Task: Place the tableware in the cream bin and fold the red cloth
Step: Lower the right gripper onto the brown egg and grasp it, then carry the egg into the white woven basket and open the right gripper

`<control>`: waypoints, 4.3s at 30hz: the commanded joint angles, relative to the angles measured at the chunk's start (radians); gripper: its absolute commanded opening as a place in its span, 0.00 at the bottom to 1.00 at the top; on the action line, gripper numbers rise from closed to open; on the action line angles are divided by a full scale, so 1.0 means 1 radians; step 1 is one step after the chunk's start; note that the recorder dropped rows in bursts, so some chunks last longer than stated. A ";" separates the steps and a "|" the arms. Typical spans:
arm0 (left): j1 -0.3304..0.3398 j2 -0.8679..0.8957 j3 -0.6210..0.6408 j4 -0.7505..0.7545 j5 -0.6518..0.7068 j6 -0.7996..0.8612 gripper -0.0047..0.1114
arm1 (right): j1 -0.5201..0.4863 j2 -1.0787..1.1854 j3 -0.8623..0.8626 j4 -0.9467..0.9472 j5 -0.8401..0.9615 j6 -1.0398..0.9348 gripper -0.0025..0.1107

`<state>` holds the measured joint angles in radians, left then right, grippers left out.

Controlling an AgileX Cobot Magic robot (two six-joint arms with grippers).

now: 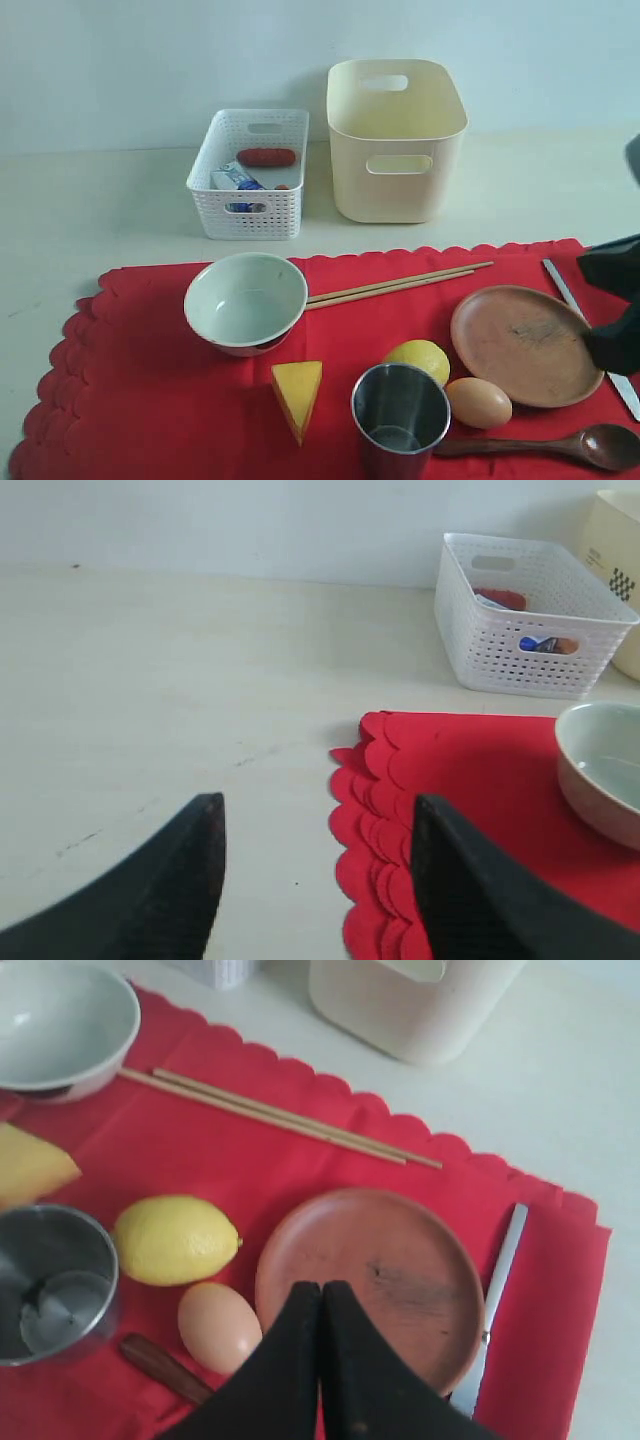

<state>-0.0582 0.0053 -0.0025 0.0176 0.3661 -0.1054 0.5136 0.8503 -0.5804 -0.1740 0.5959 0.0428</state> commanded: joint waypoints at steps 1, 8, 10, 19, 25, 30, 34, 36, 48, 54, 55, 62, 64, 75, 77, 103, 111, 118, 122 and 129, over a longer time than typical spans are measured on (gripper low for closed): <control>-0.001 -0.005 0.003 -0.001 -0.010 -0.005 0.51 | -0.001 0.126 0.004 -0.035 -0.010 -0.051 0.04; -0.001 -0.005 0.003 -0.001 -0.010 -0.003 0.51 | -0.001 0.306 0.004 -0.178 -0.052 -0.067 0.27; -0.001 -0.005 0.003 -0.001 -0.010 -0.003 0.51 | -0.001 0.352 0.004 -0.180 -0.052 -0.067 0.33; -0.001 -0.005 0.003 -0.001 -0.010 -0.003 0.51 | -0.001 0.546 -0.024 -0.074 -0.047 -0.198 0.44; -0.001 -0.005 0.003 -0.001 -0.010 -0.003 0.51 | -0.001 0.619 -0.116 0.036 -0.043 -0.205 0.44; -0.001 -0.005 0.003 -0.001 -0.010 -0.003 0.51 | -0.001 0.718 -0.175 0.241 0.110 -0.454 0.44; -0.001 -0.005 0.003 -0.001 -0.010 -0.003 0.51 | -0.001 0.769 -0.186 0.263 0.108 -0.468 0.44; -0.001 -0.005 0.003 -0.001 -0.010 -0.003 0.51 | -0.001 0.786 -0.186 0.263 0.091 -0.468 0.44; -0.001 -0.005 0.003 -0.001 -0.010 -0.003 0.51 | -0.001 0.835 -0.186 0.263 0.020 -0.459 0.44; -0.001 -0.005 0.003 -0.001 -0.010 -0.005 0.51 | -0.001 0.872 -0.186 0.267 0.020 -0.459 0.44; -0.001 -0.005 0.003 -0.001 -0.010 -0.005 0.51 | -0.001 0.879 -0.186 0.269 0.020 -0.459 0.43; -0.001 -0.005 0.003 -0.001 -0.010 -0.005 0.51 | -0.001 0.889 -0.199 0.268 0.022 -0.459 0.16; -0.001 -0.005 0.003 -0.001 -0.010 -0.005 0.51 | -0.001 0.889 -0.228 0.268 0.054 -0.454 0.03; -0.001 -0.005 0.003 -0.001 -0.010 -0.005 0.51 | -0.001 0.772 -0.265 0.168 0.097 -0.346 0.02; -0.001 -0.005 0.003 -0.001 -0.010 -0.005 0.51 | -0.001 0.736 -0.265 0.109 0.104 -0.287 0.02; -0.001 -0.005 0.003 -0.001 -0.010 -0.005 0.51 | -0.001 0.763 -0.543 0.344 -0.282 -0.356 0.02; -0.001 -0.005 0.003 -0.001 -0.010 -0.005 0.51 | -0.001 1.046 -0.889 0.725 -0.145 -0.706 0.02; -0.001 -0.005 0.003 -0.001 -0.010 -0.005 0.51 | -0.001 1.310 -1.189 0.710 -0.100 -0.710 0.02; -0.001 -0.005 0.003 -0.001 -0.010 -0.005 0.51 | -0.001 1.387 -1.271 0.698 -0.075 -0.736 0.02; -0.001 -0.005 0.003 -0.001 -0.010 -0.005 0.51 | -0.001 1.481 -1.346 0.638 -0.080 -0.736 0.02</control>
<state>-0.0582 0.0053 -0.0025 0.0176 0.3661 -0.1054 0.5136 2.3050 -1.9006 0.4792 0.5239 -0.6843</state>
